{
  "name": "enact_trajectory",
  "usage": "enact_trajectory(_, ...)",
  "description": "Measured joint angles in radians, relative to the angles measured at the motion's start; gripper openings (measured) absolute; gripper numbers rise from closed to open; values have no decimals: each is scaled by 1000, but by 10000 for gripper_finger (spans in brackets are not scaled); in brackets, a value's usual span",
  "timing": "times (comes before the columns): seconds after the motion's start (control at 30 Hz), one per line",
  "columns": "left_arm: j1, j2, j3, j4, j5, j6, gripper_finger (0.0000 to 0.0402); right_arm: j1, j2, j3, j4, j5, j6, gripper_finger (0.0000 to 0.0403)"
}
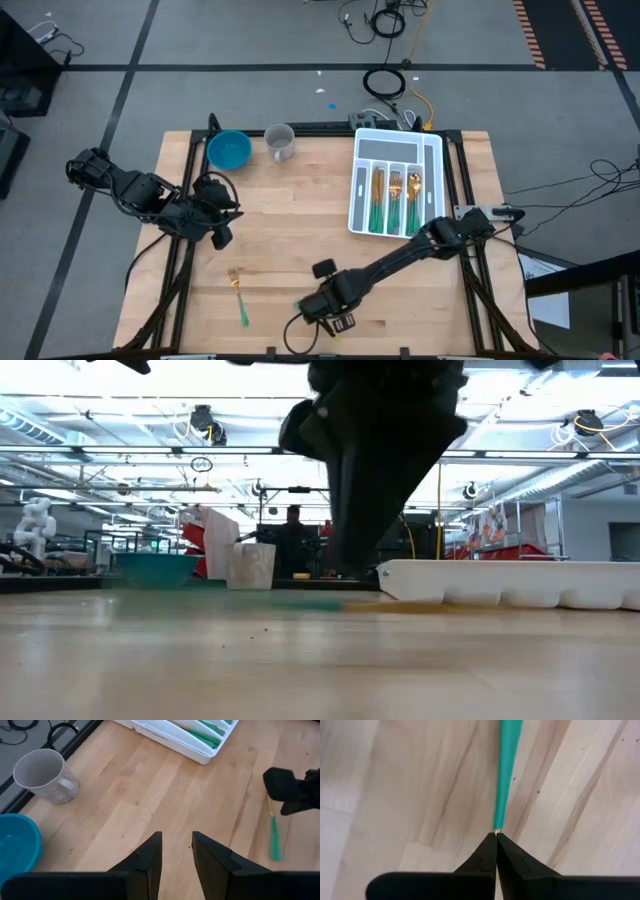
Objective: Sort silverware
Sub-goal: Put the green table knife into the white cutlery tray
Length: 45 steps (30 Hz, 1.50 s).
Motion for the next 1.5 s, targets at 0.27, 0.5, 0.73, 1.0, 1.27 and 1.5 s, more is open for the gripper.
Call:
enact_trajectory(0.27, 0, 0, 0, 1, -6, 22, 114, -7, -54, 3, -106, 21, -23, 2)
enact_trajectory(0.5, 0, 0, 0, 0, -8, 18, 114, -13, -46, 4, -43, -103, -131, 11)
enact_trajectory(0.73, 0, 0, 0, 0, -12, 21, 114, -38, 12, 4, 6, -116, -152, 119)
enact_trajectory(1.0, 0, 0, 0, -3, -16, 25, 114, -63, 52, 4, 23, -108, -129, 188)
enact_trajectory(1.27, 0, 0, 0, -29, -31, 24, 114, -81, 99, 10, 72, -148, -105, 155)
enact_trajectory(1.5, 0, 0, 0, -56, -31, 17, 114, -72, 152, 15, 68, -137, -74, 137)
